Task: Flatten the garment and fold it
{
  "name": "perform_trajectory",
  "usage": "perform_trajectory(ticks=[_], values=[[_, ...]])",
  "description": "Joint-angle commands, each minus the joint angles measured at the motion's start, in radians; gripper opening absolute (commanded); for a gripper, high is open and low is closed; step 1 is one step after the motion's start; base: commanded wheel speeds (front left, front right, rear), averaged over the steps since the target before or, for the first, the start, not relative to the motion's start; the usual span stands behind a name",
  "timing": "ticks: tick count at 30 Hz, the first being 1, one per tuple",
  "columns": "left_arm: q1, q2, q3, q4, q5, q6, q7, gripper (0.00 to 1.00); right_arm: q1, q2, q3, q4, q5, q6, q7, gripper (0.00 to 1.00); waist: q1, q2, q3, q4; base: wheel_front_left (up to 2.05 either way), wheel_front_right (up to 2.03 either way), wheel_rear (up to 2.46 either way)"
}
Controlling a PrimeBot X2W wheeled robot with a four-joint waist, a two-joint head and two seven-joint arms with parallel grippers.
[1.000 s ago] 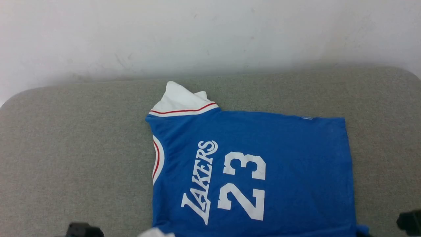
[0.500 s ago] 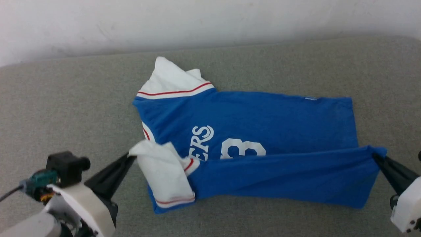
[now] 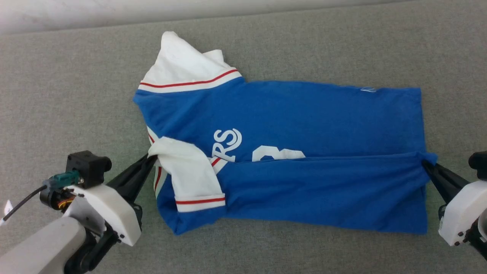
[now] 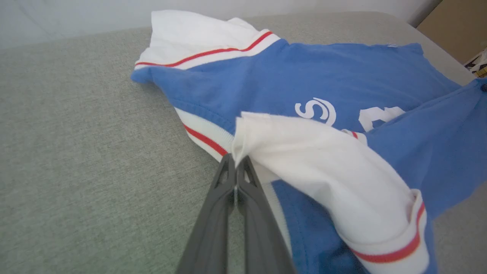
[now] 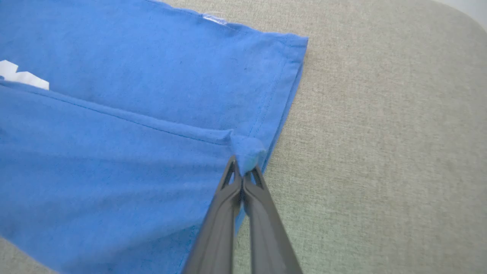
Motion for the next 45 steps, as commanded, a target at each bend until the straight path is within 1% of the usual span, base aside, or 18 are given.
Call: perform_trajectory(ticks=[1,6,7,8,9,10,16,19,21,24,26,28,30,33,35,37,41,45], values=[[-0.02,-0.013,-0.001,0.015,0.005,-0.005,-0.001,0.0,-0.015,0.003,0.004,0.011,-0.004,-0.001,-0.007,0.0,-0.0003,0.0,0.018,0.0,0.0,0.0,0.0],[-0.039,-0.052,-0.012,0.08,0.008,-0.011,0.003,0.0,-0.033,0.009,0.016,0.048,0.0,-0.001,-0.017,0.0,-0.0003,0.0,0.024,0.005,0.0,0.0,0.0],[-0.044,-0.058,-0.012,0.093,0.01,-0.011,0.003,0.19,-0.036,0.009,0.017,0.053,0.001,-0.001,-0.018,0.0,-0.0003,0.0,0.024,0.007,0.0,0.0,0.0],[-0.049,-0.065,-0.012,0.105,0.011,-0.009,0.002,0.51,-0.038,0.011,0.018,0.059,0.002,-0.001,-0.019,0.12,-0.0003,0.0,0.024,0.007,0.0,0.0,0.0],[-0.053,-0.072,-0.01,0.116,0.01,-0.006,-0.001,1.0,-0.042,0.013,0.02,0.063,0.003,-0.001,-0.021,0.34,-0.0003,0.0,0.023,0.008,0.0,0.0,0.0],[-0.056,-0.079,-0.007,0.126,0.007,-0.006,-0.005,1.0,-0.045,0.015,0.023,0.066,0.004,-0.001,-0.026,1.0,-0.0003,0.0,0.02,0.008,0.0,0.0,0.0],[-0.031,-0.104,0.029,0.15,-0.025,0.006,-0.069,1.0,-0.043,0.028,0.019,0.057,0.001,-0.001,-0.07,1.0,-0.0003,0.0,-0.043,0.008,0.0,0.0,0.0],[0.012,-0.098,0.054,0.12,-0.03,0.034,-0.103,1.0,-0.011,0.048,-0.018,0.023,-0.005,-0.001,-0.104,1.0,-0.0003,0.0,-0.094,0.014,0.0,0.0,0.0],[0.054,-0.093,0.079,0.081,-0.023,0.072,-0.122,1.0,0.021,0.07,-0.058,-0.011,-0.026,-0.001,-0.136,1.0,-0.0003,0.0,-0.125,0.019,0.0,0.0,0.0],[0.13,-0.099,0.142,0.015,0.016,0.15,-0.137,1.0,0.084,0.139,-0.14,-0.067,-0.081,-0.001,-0.196,1.0,-0.0003,0.0,-0.17,0.032,0.0,0.0,0.0],[0.196,-0.126,0.219,-0.046,0.069,0.21,-0.138,1.0,0.133,0.185,-0.179,-0.105,-0.134,-0.001,-0.227,1.0,-0.0003,0.0,-0.194,0.041,0.0,0.0,0.0],[0.282,-0.17,0.298,-0.109,0.127,0.26,-0.139,1.0,0.179,0.245,-0.22,-0.139,-0.185,-0.001,-0.26,1.0,-0.0003,0.0,-0.215,0.049,0.0,0.0,0.0],[0.373,-0.21,0.367,-0.159,0.194,0.296,-0.139,1.0,0.22,0.304,-0.245,-0.169,-0.232,-0.001,-0.289,1.0,-0.0003,0.0,-0.233,0.054,0.0,0.0,0.0],[0.495,-0.256,0.439,-0.202,0.307,0.332,-0.139,1.0,0.27,0.384,-0.265,-0.202,-0.302,-0.001,-0.331,1.0,-0.0003,0.0,-0.253,0.059,0.0,0.0,0.0],[0.567,-0.303,0.481,-0.221,0.356,0.343,-0.139,1.0,0.3,0.421,-0.263,-0.213,-0.343,-0.001,-0.352,1.0,-0.0003,0.0,-0.264,0.062,0.0,0.0,0.0],[0.633,-0.348,0.515,-0.231,0.395,0.341,-0.139,1.0,0.325,0.446,-0.259,-0.215,-0.371,-0.001,-0.371,1.0,-0.0003,0.0,-0.276,0.063,0.0,0.0,0.0],[0.722,-0.427,0.561,-0.226,0.437,0.314,-0.139,1.0,0.36,0.472,-0.255,-0.205,-0.386,-0.001,-0.392,1.0,-0.0003,0.0,-0.294,0.065,0.0,0.0,0.0],[0.748,-0.455,0.59,-0.203,0.466,0.276,-0.139,1.0,0.37,0.478,-0.254,-0.202,-0.391,-0.001,-0.396,1.0,-0.0003,0.0,-0.307,0.063,0.0,0.0,0.0]])
